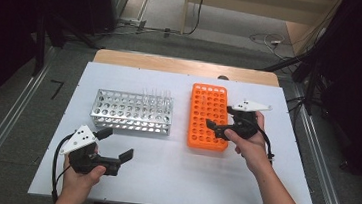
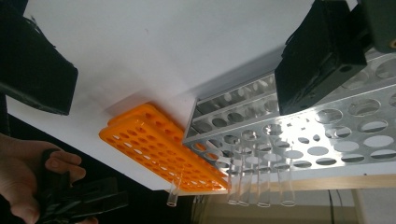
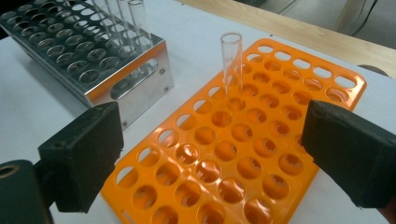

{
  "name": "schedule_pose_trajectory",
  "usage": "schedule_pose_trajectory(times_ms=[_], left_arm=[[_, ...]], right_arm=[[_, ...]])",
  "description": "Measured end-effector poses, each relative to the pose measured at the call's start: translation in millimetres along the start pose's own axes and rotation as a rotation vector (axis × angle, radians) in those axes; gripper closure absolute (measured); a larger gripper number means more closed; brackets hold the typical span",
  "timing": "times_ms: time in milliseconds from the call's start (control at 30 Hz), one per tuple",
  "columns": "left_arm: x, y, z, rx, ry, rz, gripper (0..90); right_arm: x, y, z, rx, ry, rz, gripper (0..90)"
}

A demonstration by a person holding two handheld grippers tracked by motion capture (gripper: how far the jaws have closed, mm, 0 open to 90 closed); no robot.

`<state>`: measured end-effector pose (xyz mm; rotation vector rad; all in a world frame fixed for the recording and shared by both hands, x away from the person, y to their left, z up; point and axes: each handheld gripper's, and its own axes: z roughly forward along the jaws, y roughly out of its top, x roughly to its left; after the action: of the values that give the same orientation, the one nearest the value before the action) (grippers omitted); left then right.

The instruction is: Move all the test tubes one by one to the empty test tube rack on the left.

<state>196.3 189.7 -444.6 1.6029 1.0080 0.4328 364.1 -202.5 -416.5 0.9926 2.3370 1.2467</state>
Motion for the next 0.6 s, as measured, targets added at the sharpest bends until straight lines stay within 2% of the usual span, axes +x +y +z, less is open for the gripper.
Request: schedule_pose_trajectory(times_ms=[167,267,433,600], left_arm=[[2.9,-0.1,-2.3,-0.001,0.004,-0.005,0.0],[5.1,-1.1,-2.6,-0.006,0.002,-0.016,0.0],[6.1,-1.5,-4.4,-0.01,0.002,-0.022,0.0],[7.3,-1.4,-3.2,-0.007,-0.003,-0.026,0.0]], right_arm=[[-5.9,8.6,18.5,0.018,0.011,0.023,8.7],[-8.3,9.9,30.6,0.041,-0.008,0.026,13.4],[-11.8,10.8,47.7,0.064,-0.027,0.038,26.7],[-12.4,13.5,63.1,0.084,-0.043,0.042,44.1]])
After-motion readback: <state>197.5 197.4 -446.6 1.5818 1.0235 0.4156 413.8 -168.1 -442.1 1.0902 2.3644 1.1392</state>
